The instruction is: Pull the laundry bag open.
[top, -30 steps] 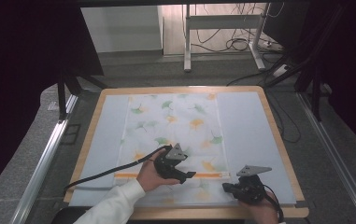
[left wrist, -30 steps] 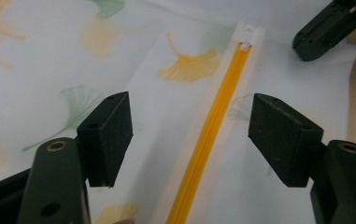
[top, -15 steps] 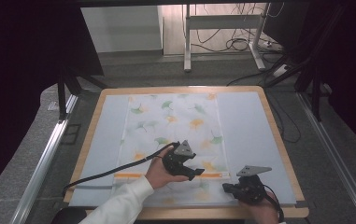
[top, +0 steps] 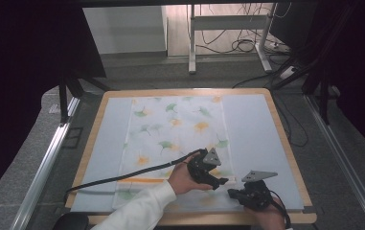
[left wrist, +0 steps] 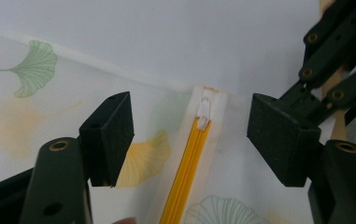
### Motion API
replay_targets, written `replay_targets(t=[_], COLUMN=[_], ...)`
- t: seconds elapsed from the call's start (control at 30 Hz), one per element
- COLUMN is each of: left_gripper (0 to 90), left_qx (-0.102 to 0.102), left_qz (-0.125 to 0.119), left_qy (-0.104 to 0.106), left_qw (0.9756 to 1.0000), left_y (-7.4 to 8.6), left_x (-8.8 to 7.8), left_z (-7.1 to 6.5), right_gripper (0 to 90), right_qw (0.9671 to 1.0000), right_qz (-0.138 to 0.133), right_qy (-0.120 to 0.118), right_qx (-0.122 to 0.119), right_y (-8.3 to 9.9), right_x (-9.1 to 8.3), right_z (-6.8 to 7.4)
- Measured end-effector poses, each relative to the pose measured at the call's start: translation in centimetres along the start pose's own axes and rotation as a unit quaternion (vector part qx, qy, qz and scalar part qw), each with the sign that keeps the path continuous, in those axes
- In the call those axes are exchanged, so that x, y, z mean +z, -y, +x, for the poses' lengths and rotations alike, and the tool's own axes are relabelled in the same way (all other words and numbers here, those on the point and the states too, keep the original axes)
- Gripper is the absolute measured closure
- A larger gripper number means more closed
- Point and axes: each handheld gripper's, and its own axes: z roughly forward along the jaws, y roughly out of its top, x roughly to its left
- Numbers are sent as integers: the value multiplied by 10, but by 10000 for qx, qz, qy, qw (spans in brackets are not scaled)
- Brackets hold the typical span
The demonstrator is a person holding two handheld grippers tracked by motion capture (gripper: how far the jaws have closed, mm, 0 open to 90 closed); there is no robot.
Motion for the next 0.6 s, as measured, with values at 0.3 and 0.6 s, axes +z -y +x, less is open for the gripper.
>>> replay_targets(t=[0.3,0.6], left_gripper=[328,357], left_qx=[17,168], left_qz=[163,197], left_qy=[-88,0], left_qw=[9998,9997], left_y=[-1,-11], left_x=[13,27], left_z=[4,-3], right_gripper=[888,888], right_qw=[10000,10000], right_qz=[26,18], right_qy=[4,-1], right_qx=[-9,-5], right_y=[0,0], right_x=[0,1], right_z=[0,0])
